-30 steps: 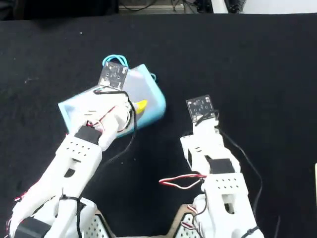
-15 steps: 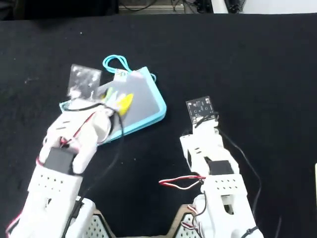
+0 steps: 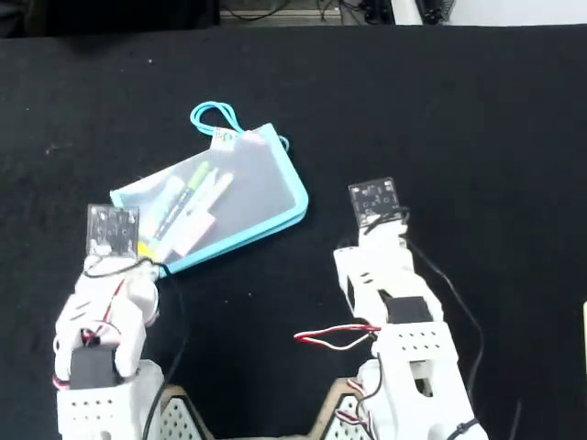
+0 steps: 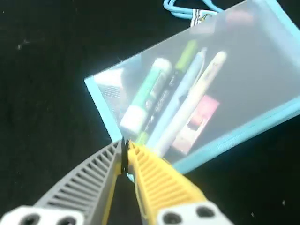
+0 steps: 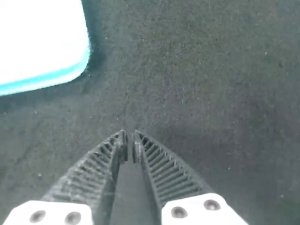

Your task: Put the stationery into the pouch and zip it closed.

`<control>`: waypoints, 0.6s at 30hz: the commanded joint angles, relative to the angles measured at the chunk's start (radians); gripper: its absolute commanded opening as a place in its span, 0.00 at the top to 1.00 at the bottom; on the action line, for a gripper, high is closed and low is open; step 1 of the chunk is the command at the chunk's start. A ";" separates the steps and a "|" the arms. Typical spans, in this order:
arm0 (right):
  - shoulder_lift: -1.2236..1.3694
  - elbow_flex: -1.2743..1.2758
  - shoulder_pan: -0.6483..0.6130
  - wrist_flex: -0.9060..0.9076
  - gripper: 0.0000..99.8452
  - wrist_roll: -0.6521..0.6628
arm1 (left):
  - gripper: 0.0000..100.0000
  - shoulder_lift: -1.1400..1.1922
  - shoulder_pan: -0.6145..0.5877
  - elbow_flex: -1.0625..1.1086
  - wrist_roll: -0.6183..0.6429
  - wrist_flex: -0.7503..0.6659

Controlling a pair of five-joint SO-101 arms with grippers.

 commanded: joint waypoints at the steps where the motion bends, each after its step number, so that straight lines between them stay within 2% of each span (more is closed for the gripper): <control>1: -0.022 -0.013 0.009 -0.015 0.99 -0.130 | 0.97 -0.074 -0.010 0.051 -0.021 0.052; 9: -0.022 0.071 0.035 0.021 0.99 -0.147 | 0.97 -0.066 -0.022 0.076 -0.026 0.209; 18: -0.059 0.082 0.040 0.137 0.99 -0.147 | 0.97 -0.077 -0.021 0.231 -0.028 0.219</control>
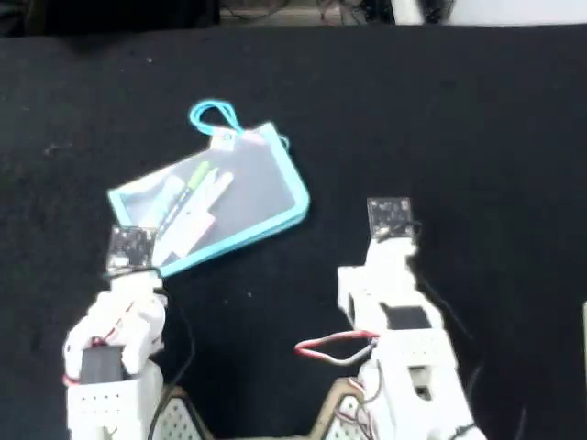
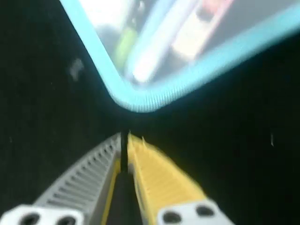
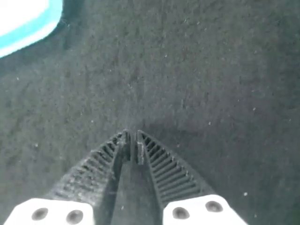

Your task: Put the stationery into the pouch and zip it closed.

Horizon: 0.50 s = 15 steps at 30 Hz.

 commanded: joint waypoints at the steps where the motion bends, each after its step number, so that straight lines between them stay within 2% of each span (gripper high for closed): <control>1: -0.054 -0.013 0.021 0.075 0.99 -0.008 | 0.97 -0.002 -0.004 0.030 -0.006 0.011; 5: -0.120 -0.002 0.018 0.178 0.99 -0.005 | 0.97 -0.002 -0.001 0.030 -0.002 0.011; 15: -0.401 0.102 0.020 0.186 0.99 -0.005 | 0.97 -0.002 -0.002 0.030 -0.002 0.011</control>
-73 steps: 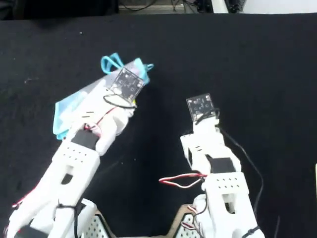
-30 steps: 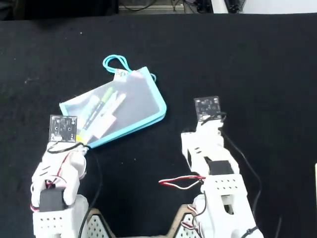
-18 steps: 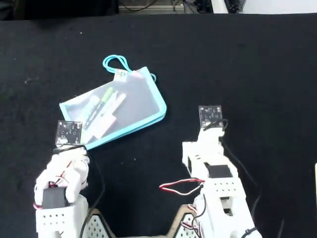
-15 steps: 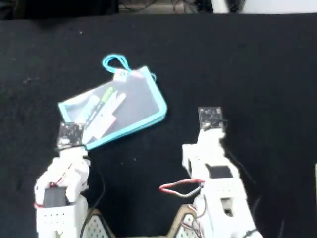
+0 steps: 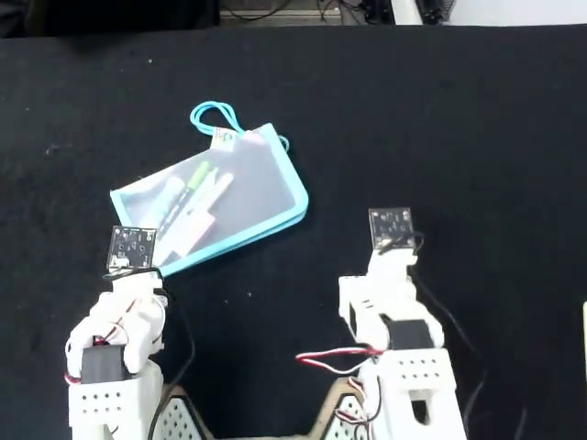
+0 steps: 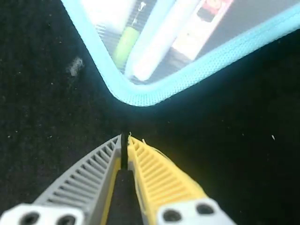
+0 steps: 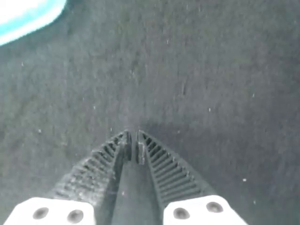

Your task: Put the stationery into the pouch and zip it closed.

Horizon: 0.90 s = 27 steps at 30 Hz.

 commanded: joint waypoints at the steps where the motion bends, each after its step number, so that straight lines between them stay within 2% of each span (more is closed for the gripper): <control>1: -0.131 0.024 0.021 0.009 0.99 -0.006 | 0.97 -0.008 -0.001 0.025 -0.002 0.003; 5: -0.259 0.025 0.021 0.101 0.99 -0.003 | 0.97 -0.008 -0.002 0.025 -0.002 0.003; 10: -0.401 0.022 0.021 0.434 0.99 -0.008 | 0.97 -0.008 -0.002 0.025 -0.002 0.003; 15: -0.553 0.015 0.021 0.506 0.99 -0.003 | 0.97 -0.008 -0.002 0.025 0.000 0.003; 27: -0.553 0.013 0.018 0.505 0.99 -0.003 | 0.97 -0.008 -0.002 0.025 0.000 0.003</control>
